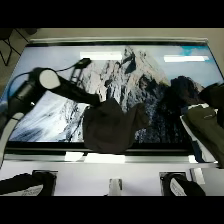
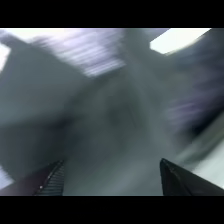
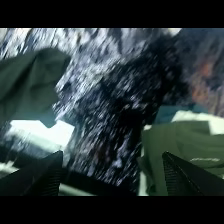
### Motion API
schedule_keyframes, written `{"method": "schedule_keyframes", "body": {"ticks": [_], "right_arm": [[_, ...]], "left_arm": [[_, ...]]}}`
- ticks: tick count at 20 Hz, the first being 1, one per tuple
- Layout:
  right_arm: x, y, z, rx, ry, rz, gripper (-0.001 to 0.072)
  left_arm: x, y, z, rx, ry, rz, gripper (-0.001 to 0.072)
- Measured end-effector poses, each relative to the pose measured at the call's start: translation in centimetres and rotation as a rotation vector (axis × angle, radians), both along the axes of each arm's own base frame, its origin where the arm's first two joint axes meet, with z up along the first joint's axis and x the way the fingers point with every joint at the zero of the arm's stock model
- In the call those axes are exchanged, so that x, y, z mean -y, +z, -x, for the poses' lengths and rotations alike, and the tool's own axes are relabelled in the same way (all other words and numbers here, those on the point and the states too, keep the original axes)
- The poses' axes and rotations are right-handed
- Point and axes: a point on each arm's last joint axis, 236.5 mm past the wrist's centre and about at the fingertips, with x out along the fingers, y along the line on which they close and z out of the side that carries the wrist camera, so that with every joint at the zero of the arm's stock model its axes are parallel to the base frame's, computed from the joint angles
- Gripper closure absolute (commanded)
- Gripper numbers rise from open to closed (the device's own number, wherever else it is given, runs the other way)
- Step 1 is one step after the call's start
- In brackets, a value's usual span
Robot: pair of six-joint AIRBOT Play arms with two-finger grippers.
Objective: Fold the shirts.
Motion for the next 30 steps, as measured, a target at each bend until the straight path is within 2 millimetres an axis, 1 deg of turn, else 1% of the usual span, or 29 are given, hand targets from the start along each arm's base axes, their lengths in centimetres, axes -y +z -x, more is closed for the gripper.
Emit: {"method": "schedule_keyframes", "body": {"ticks": [1, 2, 3, 4, 5, 6, 7, 8, 10, 11, 13, 15, 16, 17, 18, 20, 22, 27, 28, 29, 30], "right_arm": [[-0.1, -1.7, -0.2, -0.049, 0.006, -0.012, 0.0034], [-0.2, -3.8, -0.3, -0.105, 0.013, -0.027, 0.0034], [-0.8, -8.5, -0.7, -0.219, 0.028, -0.081, 0.0034], [-1.4, -10.7, -0.9, -0.265, 0.038, -0.117, 0.0034], [-2.3, -12.7, -1.0, -0.312, 0.052, -0.163, 0.0034], [-3.1, -14.7, -1.1, -0.351, 0.062, -0.207, 0.0035], [-3.7, -16.2, -1.2, -0.38, 0.068, -0.241, 0.0034], [-4.2, -17.4, -1.3, -0.406, 0.073, -0.27, 0.0034], [-4.7, -19.7, -1.5, -0.455, 0.077, -0.309, 0.0025], [-5.0, -20.6, -1.5, -0.476, 0.086, -0.326, 0.0025], [-5.5, -22.3, -1.6, -0.514, 0.103, -0.342, 0.0025], [-6.3, -24.1, -1.1, -0.569, 0.124, -0.355, 0.0025], [-6.8, -25.1, -0.9, -0.594, 0.135, -0.36, 0.0024], [-7.2, -26.0, -0.6, -0.618, 0.147, -0.362, 0.0024], [-7.6, -27.0, -0.5, -0.64, 0.156, -0.363, 0.0025], [-8.1, -28.6, -0.4, -0.675, 0.154, -0.37, 0.0026], [-8.2, -30.1, -0.4, -0.702, 0.145, -0.375, 0.0027], [-9.8, -32.5, -0.3, -0.761, 0.136, -0.428, 0.0041], [-10.2, -32.9, -0.2, -0.773, 0.143, -0.425, 0.0058], [-10.7, -33.2, 0.0, -0.786, 0.153, -0.421, 0.0155], [-11.1, -33.5, 0.1, -0.791, 0.162, -0.413, 0.0373]], "left_arm": [[-4.5, -1.1, -0.4, -0.043, 0.067, -0.073, -0.0013], [-8.3, -2.4, 0.1, -0.109, 0.129, -0.115, 0.0069], [-11.9, -5.3, 2.6, -0.261, 0.209, -0.103, 0.0113], [-12.9, -6.9, 4.1, -0.332, 0.24, -0.084, 0.0105], [-13.0, -8.5, 5.8, -0.403, 0.253, -0.063, 0.0088], [-12.5, -10.0, 7.5, -0.467, 0.259, -0.033, 0.0088], [-11.9, -11.2, 8.9, -0.512, 0.264, -0.007, 0.0088], [-11.3, -12.7, 10.0, -0.544, 0.269, 0.009, 0.0088], [-9.5, -14.6, 11.8, -0.583, 0.275, 0.055, 0.009], [-8.6, -15.3, 12.3, -0.594, 0.282, 0.075, 0.009], [-7.1, -16.4, 12.4, -0.595, 0.303, 0.113, 0.0093], [-5.4, -17.1, 12.4, -0.602, 0.323, 0.157, 0.0111], [-4.8, -17.3, 12.2, -0.605, 0.334, 0.177, 0.0146], [-4.1, -17.6, 11.9, -0.6, 0.347, 0.191, 0.0419], [-3.7, -17.8, 11.9, -0.602, 0.353, 0.2, 0.0645], [-3.0, -18.0, 11.7, -0.592, 0.354, 0.215, 0.0669], [-2.7, -17.7, 11.4, -0.565, 0.348, 0.227, 0.0669], [-2.2, -15.8, 10.2, -0.471, 0.33, 0.267, 0.0669], [-2.2, -15.4, 10.1, -0.458, 0.327, 0.274, 0.0669], [-2.1, -14.9, 9.9, -0.441, 0.324, 0.282, 0.0669], [-2.0, -14.3, 9.7, -0.423, 0.319, 0.29, 0.0669]]}}
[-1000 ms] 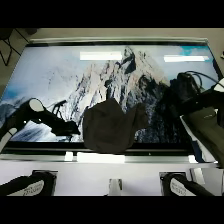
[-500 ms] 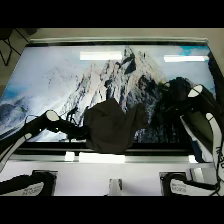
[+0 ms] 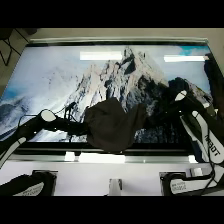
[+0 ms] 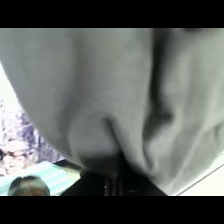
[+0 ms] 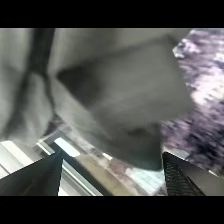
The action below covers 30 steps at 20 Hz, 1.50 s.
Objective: Fold the shirts.
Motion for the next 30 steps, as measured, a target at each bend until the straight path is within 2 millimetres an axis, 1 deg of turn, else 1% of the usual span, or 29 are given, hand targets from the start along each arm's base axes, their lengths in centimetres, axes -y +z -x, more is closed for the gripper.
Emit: {"method": "schedule_keyframes", "body": {"ticks": [1, 2, 3, 4, 5, 6, 7, 8, 9, 10, 11, 12, 13, 14, 15, 16, 17, 18, 19, 20, 21, 22, 23, 24, 25, 26, 27, 28, 30], "right_arm": [[-0.2, -0.6, -0.3, 0.01, -0.003, 0.015, 0.0663], [-0.1, -1.2, -0.9, 0.034, -0.002, 0.044, 0.0681], [-0.3, -1.3, -1.3, 0.051, -0.012, 0.05, 0.0682], [-0.4, -1.1, -1.7, 0.074, -0.014, 0.056, 0.0682], [-0.5, -0.3, -2.2, 0.108, -0.011, 0.057, 0.0682], [-0.7, 0.8, -3.0, 0.158, -0.002, 0.055, 0.0682], [-0.7, 2.6, -4.0, 0.234, 0.018, 0.051, 0.0683], [-0.8, 5.1, -5.1, 0.324, 0.039, 0.044, 0.0683], [-1.1, 8.6, -6.4, 0.444, 0.063, 0.037, 0.0683], [-1.2, 13.0, -7.6, 0.585, 0.082, 0.039, 0.0683], [-1.2, 17.8, -8.5, 0.735, 0.09, 0.048, 0.0683], [-1.1, 23.4, -9.0, 0.898, 0.089, 0.059, 0.0683], [-1.0, 29.6, -8.6, 1.074, 0.076, 0.072, 0.0683], [-0.8, 35.3, -7.4, 1.235, 0.055, 0.081, 0.0682], [-0.7, 41.3, -5.4, 1.403, 0.013, 0.082, 0.0682], [-0.4, 46.1, -2.8, 1.538, -0.033, 0.079, 0.0682], [-0.1, 49.5, -0.4, 1.634, -0.075, 0.074, 0.0682], [0.2, 52.0, 2.1, 1.703, -0.115, 0.069, 0.0682], [0.6, 53.4, 4.0, 1.739, -0.145, 0.07, 0.0682], [0.9, 53.8, 5.5, 1.744, -0.163, 0.08, 0.0682], [1.2, 53.4, 6.4, 1.723, -0.166, 0.097, 0.0682], [1.3, 52.5, 6.9, 1.685, -0.159, 0.11, 0.0682], [1.5, 50.8, 7.1, 1.615, -0.139, 0.131, 0.0682], [1.6, 48.5, 7.0, 1.526, -0.114, 0.155, 0.0682], [1.9, 45.3, 6.8, 1.402, -0.088, 0.181, 0.0682], [2.1, 42.0, 6.7, 1.272, -0.069, 0.195, 0.0682], [2.2, 38.9, 6.8, 1.156, -0.054, 0.203, 0.0682], [2.4, 35.6, 6.8, 1.038, -0.044, 0.209, 0.0682], [2.6, 29.5, 6.6, 0.863, -0.045, 0.22, 0.0682]], "left_arm": [[0.1, 0.6, -0.2, 0.019, 0.001, 0.006, 0.0669], [0.2, 1.3, -0.5, 0.046, -0.006, 0.011, 0.0669], [0.3, 2.1, -0.9, 0.082, -0.019, 0.017, 0.067], [0.4, 3.1, -1.4, 0.125, -0.036, 0.023, 0.067], [0.4, 4.4, -1.9, 0.173, -0.053, 0.024, 0.067], [0.4, 6.1, -2.7, 0.238, -0.072, 0.022, 0.067], [0.2, 8.1, -3.8, 0.31, -0.086, 0.012, 0.067], [-0.2, 10.8, -5.2, 0.407, -0.095, -0.004, 0.067], [-0.7, 14.0, -6.6, 0.504, -0.094, -0.016, 0.067], [-1.4, 18.4, -8.2, 0.624, -0.083, -0.027, 0.067], [-2.2, 23.3, -9.5, 0.748, -0.058, -0.03, 0.0669], [-3.2, 29.2, -10.3, 0.888, -0.026, -0.031, 0.0669], [-4.1, 34.9, -10.5, 1.022, 0.012, -0.025, 0.0669], [-4.9, 41.2, -9.8, 1.161, 0.062, -0.004, 0.0669], [-5.5, 47.0, -8.3, 1.291, 0.102, 0.032, 0.0669], [-5.7, 51.5, -6.4, 1.39, 0.125, 0.075, 0.0669], [-5.9, 55.3, -4.3, 1.476, 0.142, 0.116, 0.0669], [-6.0, 57.9, -2.6, 1.537, 0.151, 0.147, 0.067], [-6.1, 59.6, -1.1, 1.579, 0.154, 0.168, 0.0669], [-6.1, 60.6, -0.3, 1.604, 0.153, 0.178, 0.0669], [-6.1, 60.9, 0.1, 1.609, 0.143, 0.176, 0.0669], [-5.9, 60.6, 0.0, 1.598, 0.126, 0.161, 0.0669], [-5.5, 59.4, -0.7, 1.564, 0.097, 0.137, 0.0669], [-5.1, 57.8, -1.7, 1.515, 0.067, 0.112, 0.0669], [-4.6, 55.6, -3.2, 1.449, 0.033, 0.083, 0.0669], [-4.0, 52.6, -5.1, 1.363, -0.003, 0.054, 0.0669], [-3.3, 49.3, -7.0, 1.273, -0.036, 0.029, 0.0669], [-2.7, 46.4, -8.6, 1.202, -0.058, 0.014, 0.0669], [-1.2, 39.3, -12.2, 1.05, -0.11, -0.015, 0.0669]]}}
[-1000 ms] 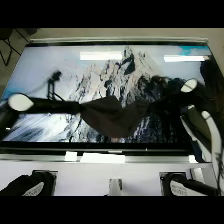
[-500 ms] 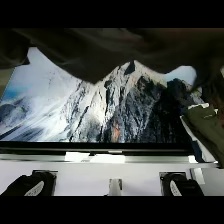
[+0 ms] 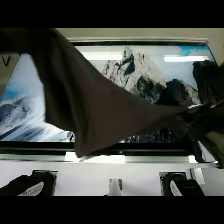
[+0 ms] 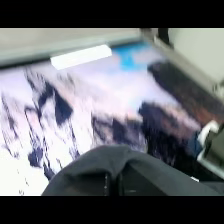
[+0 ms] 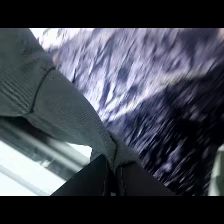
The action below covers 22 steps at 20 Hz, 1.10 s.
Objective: Fold the shirts.
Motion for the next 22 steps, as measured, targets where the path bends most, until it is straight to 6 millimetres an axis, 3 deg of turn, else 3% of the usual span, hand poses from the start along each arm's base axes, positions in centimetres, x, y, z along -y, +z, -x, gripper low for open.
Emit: {"method": "schedule_keyframes", "body": {"ticks": [2, 3, 5, 6, 8, 9, 11, 14, 16, 18, 20, 22], "right_arm": [[0.1, -5.4, -0.4, -0.113, -0.037, -0.017, 0.0682], [0.2, -7.8, -0.5, -0.161, -0.059, -0.024, 0.0682], [0.3, -12.2, -0.2, -0.252, -0.101, -0.038, 0.0682], [0.3, -13.8, 0.1, -0.288, -0.115, -0.042, 0.0682], [0.4, -15.7, 0.6, -0.329, -0.13, -0.044, 0.0681], [0.4, -16.4, 0.8, -0.344, -0.135, -0.043, 0.0681], [0.5, -17.1, 1.0, -0.359, -0.14, -0.039, 0.0681], [0.6, -17.7, 1.1, -0.366, -0.139, -0.034, 0.0681], [0.6, -17.8, 1.1, -0.366, -0.128, -0.028, 0.0681], [0.6, -17.9, 1.2, -0.365, -0.119, -0.023, 0.0681], [0.6, -17.9, 1.2, -0.363, -0.114, -0.022, 0.0681], [0.6, -18.0, 1.2, -0.363, -0.111, -0.021, 0.0681]], "left_arm": [[1.5, -7.8, -3.1, -0.148, -0.01, -0.046, 0.0668], [2.3, -11.7, -4.3, -0.219, -0.013, -0.063, 0.0629], [4.2, -19.6, -5.3, -0.382, -0.036, -0.095, 0.0123], [5.0, -22.8, -5.3, -0.461, -0.039, -0.102, 0.0084], [5.7, -27.8, -4.2, -0.629, -0.051, -0.126, 0.0089], [5.2, -29.6, -3.3, -0.713, -0.049, -0.141, 0.009], [3.2, -30.9, -1.9, -0.84, -0.039, -0.163, 0.0092], [-1.8, -30.8, 0.6, -0.952, 0.001, -0.193, 0.0089], [-5.5, -31.7, 3.6, -1.033, 0.054, -0.204, 0.0032], [-8.0, -33.8, 7.3, -1.125, 0.112, -0.185, 0.0031], [-8.8, -36.6, 10.8, -1.213, 0.161, -0.134, 0.0033], [-7.9, -39.1, 13.2, -1.28, 0.198, -0.048, 0.0034]]}}
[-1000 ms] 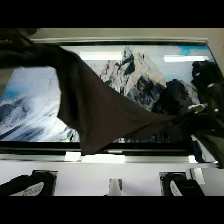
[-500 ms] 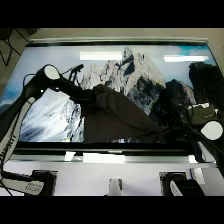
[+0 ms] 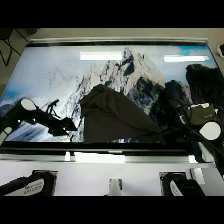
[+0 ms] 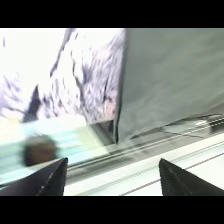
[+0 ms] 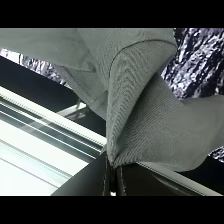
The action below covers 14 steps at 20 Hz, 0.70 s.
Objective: Fold the shirts.
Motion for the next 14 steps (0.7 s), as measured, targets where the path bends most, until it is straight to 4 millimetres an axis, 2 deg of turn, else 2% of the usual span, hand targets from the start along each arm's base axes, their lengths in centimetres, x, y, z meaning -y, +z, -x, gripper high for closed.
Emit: {"method": "schedule_keyframes", "body": {"ticks": [3, 6, 7, 8, 11, 12, 14], "right_arm": [[-0.1, 0.0, 0.1, -0.003, 0.002, -0.005, 0.0681], [-0.5, 0.1, 0.3, -0.01, 0.005, -0.02, 0.0681], [-0.6, 0.1, 0.5, -0.018, 0.008, -0.027, 0.0681], [-0.8, 0.1, 0.6, -0.022, 0.009, -0.033, 0.0681], [-1.0, 0.1, 0.9, -0.036, 0.014, -0.043, 0.0681], [-1.1, 0.1, 1.0, -0.039, 0.016, -0.044, 0.0681], [-1.0, 0.4, 0.8, -0.029, 0.032, -0.04, 0.0681]], "left_arm": [[2.2, -2.4, 1.5, -0.022, 0.092, 0.061, 0.0036], [4.8, -3.7, 2.3, -0.04, 0.125, 0.099, 0.0046], [5.8, -3.9, 2.3, -0.047, 0.137, 0.115, 0.0092], [6.5, -4.3, 2.2, -0.042, 0.148, 0.12, 0.0199], [7.8, -5.4, 0.8, 0.012, 0.209, 0.108, 0.0619], [8.0, -5.6, 0.1, 0.033, 0.236, 0.105, 0.067], [8.3, -5.1, -1.8, 0.099, 0.272, 0.111, 0.0671]]}}
